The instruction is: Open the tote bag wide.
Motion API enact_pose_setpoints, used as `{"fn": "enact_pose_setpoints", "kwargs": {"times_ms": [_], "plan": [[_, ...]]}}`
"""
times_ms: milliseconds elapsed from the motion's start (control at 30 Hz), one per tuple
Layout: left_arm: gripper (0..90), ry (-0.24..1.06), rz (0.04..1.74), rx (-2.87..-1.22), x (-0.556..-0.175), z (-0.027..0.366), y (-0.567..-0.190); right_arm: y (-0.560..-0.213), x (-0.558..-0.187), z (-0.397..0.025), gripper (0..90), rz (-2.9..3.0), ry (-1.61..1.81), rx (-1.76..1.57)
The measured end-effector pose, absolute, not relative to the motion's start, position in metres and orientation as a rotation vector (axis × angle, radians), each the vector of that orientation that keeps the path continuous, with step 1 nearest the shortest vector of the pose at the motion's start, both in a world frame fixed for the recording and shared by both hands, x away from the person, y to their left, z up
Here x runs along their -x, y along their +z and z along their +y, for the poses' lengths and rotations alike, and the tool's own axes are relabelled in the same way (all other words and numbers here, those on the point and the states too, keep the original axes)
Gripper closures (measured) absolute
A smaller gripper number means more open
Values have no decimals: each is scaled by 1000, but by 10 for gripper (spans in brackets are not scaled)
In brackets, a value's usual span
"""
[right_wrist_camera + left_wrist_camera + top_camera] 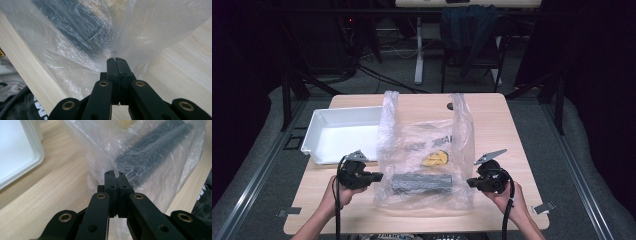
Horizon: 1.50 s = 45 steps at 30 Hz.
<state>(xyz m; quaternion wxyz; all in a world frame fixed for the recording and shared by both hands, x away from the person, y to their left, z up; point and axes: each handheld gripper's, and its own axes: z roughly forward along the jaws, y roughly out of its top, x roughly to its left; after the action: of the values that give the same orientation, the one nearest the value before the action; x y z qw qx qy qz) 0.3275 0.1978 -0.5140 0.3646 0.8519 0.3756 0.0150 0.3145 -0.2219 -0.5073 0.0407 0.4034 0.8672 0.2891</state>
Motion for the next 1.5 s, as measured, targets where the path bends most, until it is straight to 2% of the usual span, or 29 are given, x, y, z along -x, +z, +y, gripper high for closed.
{"fn": "enact_pose_setpoints", "kwargs": {"times_ms": [333, 667, 767, 833, 867, 933, 967, 1033, 1133, 1200, 1500], "plan": [[898, -19, 959, -2260, -315, 196, -529, -516, -318, -218, 900, 2721, 812, -1226], [897, -13, 954, -2313, -317, 187, -540, -523, -321, -215, 896, 2732, 786, -1256], [897, -4, 945, -2337, -317, 186, -543, -524, -321, -215, 815, 2733, 760, -1258], [896, 2, 943, -2334, -317, 185, -543, -522, -320, -217, 665, 2720, 784, -1269], [896, 1, 943, -2335, -317, 185, -542, -519, -319, -219, 562, 2704, 842, -1279], [895, 4, 938, -2339, -318, 185, -543, -510, -318, -223, 457, 2677, 907, -1268], [894, 4, 938, -2339, -318, 185, -543, -510, -318, -223, 457, 2677, 907, -1268], [892, 6, 940, -2339, -319, 185, -544, -497, -319, -223, 378, 2595, 990, -1266], [891, 16, 937, -2340, -319, 185, -543, -488, -322, -218, 366, 2524, 1038, -1268], [891, 18, 935, -2344, -319, 185, -543, -486, -324, -216, 375, 2504, 1061, -1267], [879, 15, 931, -2353, -319, 183, -545, -498, -340, -209, 861, 2465, 1026, -1365]]}}
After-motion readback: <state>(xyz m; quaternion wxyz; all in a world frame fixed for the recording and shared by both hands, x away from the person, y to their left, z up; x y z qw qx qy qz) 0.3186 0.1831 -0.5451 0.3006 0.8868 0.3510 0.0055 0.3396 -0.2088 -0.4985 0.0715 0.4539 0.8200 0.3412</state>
